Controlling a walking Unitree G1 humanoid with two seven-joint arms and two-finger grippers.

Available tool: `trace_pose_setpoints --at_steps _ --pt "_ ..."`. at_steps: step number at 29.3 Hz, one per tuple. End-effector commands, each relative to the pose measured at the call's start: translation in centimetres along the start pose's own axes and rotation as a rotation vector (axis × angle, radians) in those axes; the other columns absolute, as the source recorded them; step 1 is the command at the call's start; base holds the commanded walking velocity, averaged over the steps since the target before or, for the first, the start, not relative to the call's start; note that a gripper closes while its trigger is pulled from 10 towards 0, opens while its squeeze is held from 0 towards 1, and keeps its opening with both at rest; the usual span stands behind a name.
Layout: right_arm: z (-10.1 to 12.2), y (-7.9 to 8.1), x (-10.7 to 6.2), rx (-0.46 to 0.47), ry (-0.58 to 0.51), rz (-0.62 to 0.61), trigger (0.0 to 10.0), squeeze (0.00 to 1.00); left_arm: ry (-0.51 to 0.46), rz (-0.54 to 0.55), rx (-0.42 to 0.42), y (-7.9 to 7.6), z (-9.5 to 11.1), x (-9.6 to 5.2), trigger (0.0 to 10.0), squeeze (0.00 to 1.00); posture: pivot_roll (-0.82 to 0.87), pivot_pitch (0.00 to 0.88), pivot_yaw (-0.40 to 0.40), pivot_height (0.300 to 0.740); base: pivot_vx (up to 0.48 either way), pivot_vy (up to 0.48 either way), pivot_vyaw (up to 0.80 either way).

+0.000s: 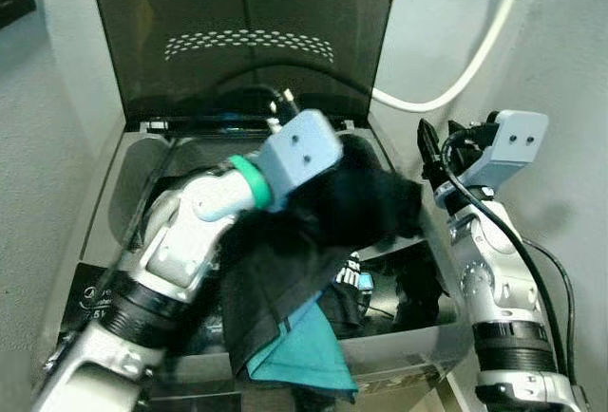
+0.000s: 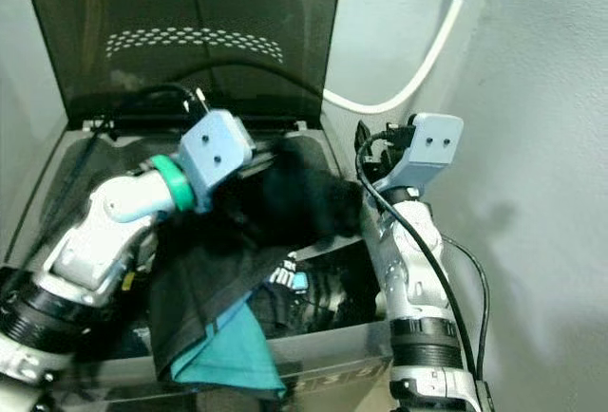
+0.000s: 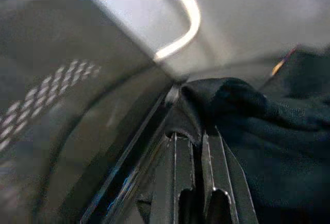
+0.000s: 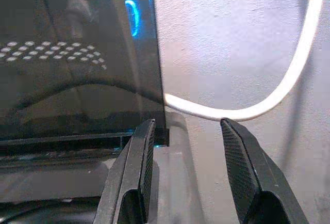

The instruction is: Clothes washing

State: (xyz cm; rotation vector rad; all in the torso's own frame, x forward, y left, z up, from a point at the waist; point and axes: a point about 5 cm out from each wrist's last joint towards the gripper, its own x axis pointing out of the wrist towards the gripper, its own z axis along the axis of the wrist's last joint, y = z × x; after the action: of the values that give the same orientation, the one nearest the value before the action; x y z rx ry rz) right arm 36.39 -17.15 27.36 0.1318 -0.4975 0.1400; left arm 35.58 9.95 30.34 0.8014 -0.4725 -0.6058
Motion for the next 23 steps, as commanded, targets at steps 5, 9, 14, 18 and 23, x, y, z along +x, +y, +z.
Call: trace_pose_setpoints --at_steps 5,9,14,18,23 --pt "-0.2 -0.2 0.3 -0.053 0.106 0.132 10.0 0.0 0.166 0.01 0.202 2.1 -2.8 -0.7 10.0 0.0 0.04 0.057 0.004 0.74 0.0 0.0 0.0" --pt "1.9 -1.3 0.5 -0.072 0.093 0.233 10.0 0.0 0.246 -0.031 0.328 2.4 -4.5 -1.0 10.0 0.0 0.03 0.053 0.013 0.74 0.0 0.0 0.0" --pt "3.2 -1.6 -0.7 -0.099 0.125 0.397 10.0 0.0 0.152 -0.083 0.137 1.3 -4.0 -0.2 10.0 0.0 0.02 0.048 0.022 0.74 0.0 0.0 0.0" --pt "3.5 -1.1 -2.0 -0.078 0.169 0.543 10.0 0.0 0.162 -0.137 0.152 0.8 -4.3 -0.3 10.0 0.0 0.02 0.049 0.024 0.74 0.0 0.0 0.0" --pt "3.8 0.0 -4.2 -0.001 0.229 0.759 10.0 0.0 0.187 -0.218 0.106 0.3 -5.0 -0.8 10.0 0.0 0.03 0.052 0.025 0.74 0.0 0.0 0.0"
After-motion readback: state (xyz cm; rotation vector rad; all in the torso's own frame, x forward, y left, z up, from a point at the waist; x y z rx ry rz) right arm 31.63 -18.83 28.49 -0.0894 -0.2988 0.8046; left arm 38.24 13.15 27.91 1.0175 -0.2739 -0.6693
